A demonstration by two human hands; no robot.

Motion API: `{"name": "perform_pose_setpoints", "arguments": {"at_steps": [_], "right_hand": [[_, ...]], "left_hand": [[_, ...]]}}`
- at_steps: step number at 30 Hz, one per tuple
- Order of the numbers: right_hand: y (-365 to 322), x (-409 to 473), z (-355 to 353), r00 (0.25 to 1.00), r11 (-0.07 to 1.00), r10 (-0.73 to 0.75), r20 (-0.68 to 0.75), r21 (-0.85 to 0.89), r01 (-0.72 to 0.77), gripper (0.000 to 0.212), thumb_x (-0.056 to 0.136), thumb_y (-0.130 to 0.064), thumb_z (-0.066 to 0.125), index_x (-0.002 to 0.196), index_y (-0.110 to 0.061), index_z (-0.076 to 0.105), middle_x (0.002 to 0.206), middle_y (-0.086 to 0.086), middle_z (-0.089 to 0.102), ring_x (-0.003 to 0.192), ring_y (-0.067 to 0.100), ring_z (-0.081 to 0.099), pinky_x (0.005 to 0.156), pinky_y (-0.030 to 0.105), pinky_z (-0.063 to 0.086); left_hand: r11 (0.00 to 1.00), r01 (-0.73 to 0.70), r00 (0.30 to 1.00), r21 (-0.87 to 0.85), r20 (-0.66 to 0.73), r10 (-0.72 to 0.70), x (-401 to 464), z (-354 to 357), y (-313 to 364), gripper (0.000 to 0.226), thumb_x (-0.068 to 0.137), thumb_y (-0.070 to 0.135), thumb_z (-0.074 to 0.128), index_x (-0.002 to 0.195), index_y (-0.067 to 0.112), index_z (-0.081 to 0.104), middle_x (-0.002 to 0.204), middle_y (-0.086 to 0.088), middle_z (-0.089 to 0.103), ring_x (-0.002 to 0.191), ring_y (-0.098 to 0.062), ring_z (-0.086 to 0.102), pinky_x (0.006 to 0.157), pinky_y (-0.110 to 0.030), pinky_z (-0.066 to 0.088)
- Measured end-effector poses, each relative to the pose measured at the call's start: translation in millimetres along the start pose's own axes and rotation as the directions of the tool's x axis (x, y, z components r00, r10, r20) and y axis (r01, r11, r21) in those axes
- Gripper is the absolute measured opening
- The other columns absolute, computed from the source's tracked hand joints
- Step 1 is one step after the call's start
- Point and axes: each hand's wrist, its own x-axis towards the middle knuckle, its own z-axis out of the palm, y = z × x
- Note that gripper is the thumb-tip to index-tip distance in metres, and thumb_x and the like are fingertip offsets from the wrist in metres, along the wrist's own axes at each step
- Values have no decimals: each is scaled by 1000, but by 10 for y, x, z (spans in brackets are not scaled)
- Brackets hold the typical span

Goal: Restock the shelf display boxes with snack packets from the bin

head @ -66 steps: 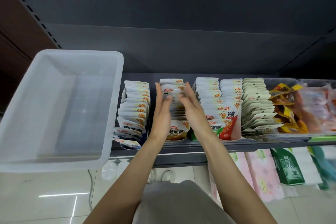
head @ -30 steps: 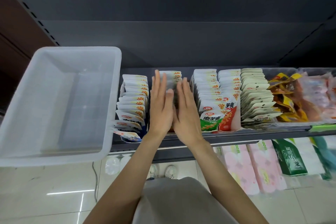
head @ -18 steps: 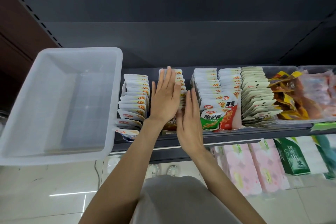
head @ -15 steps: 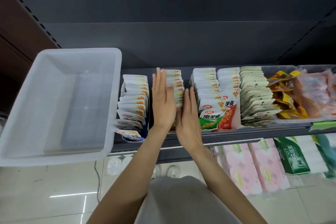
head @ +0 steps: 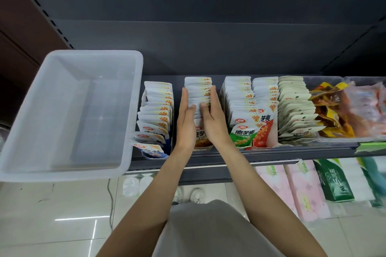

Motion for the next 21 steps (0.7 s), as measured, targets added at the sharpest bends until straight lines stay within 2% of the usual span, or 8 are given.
{"name": "perform_pose_setpoints", "arguments": {"at_steps": [4,6,7,9,12,15,18,21], "right_hand": [[-48,-59,-86,999,998,25,41,59,-28,57,103,-23,35,152,-22,6,157,-6,20,138,0,23,112,18,23],[-83,-115,-123,999,986,-39,8,-161,39,59,104,-26,32,152,-20,0,159,-6,4,142,0,4,116,19,9],[-85,-141,-126,989,903,-148,-5,-409,133,59,104,-27,30,152,-18,-3,159,-5,-5,144,2,-6,118,23,0],[-41,-118,-142,923,577,-370,104,-753,316,58,104,-26,28,150,-15,-5,157,-2,-12,145,11,-14,119,32,-8],[-50,95,-176,903,333,-335,270,-862,381,59,102,-35,24,150,-9,3,159,6,-3,146,18,-10,119,39,-7],[-159,387,-222,912,291,-252,322,-874,389,66,97,-49,6,151,-10,2,159,5,-3,146,17,-10,118,39,-8],[-261,633,-242,920,343,-164,355,-855,390,59,102,-43,13,151,-12,2,160,2,-4,146,14,-11,118,37,-8],[-347,843,-247,923,434,-114,367,-818,378,53,103,-39,20,150,-15,21,159,2,14,147,16,3,118,36,4]], "left_hand": [[998,11,999,-54,31,-10,-11,-13,-19,52,100,9,28,149,25,18,153,7,27,135,-6,33,114,-31,29],[999,1,999,-41,36,0,-29,-22,-27,51,101,11,28,149,25,15,152,10,26,134,-2,33,113,-26,29],[1000,-5,999,-27,34,6,-35,-24,-34,51,102,13,28,149,25,15,153,9,24,136,-2,30,114,-26,27],[1000,9,1000,-8,18,-9,-42,-29,-59,49,103,18,28,149,25,15,156,7,20,138,-2,24,113,-25,24],[999,49,999,21,13,-49,-31,-75,-110,52,101,32,33,149,27,15,155,6,22,137,-2,25,111,-24,24],[997,75,996,-13,44,-74,-43,-109,-110,63,91,40,37,149,29,15,155,3,24,140,-10,27,116,-37,23],[997,75,996,26,54,-76,-61,-121,-95,55,99,21,37,149,28,14,155,5,21,142,-10,22,115,-30,22],[994,51,989,97,134,-64,-68,-148,-129,75,94,10,52,150,28,6,154,6,24,138,-6,28,111,-23,30]]}}
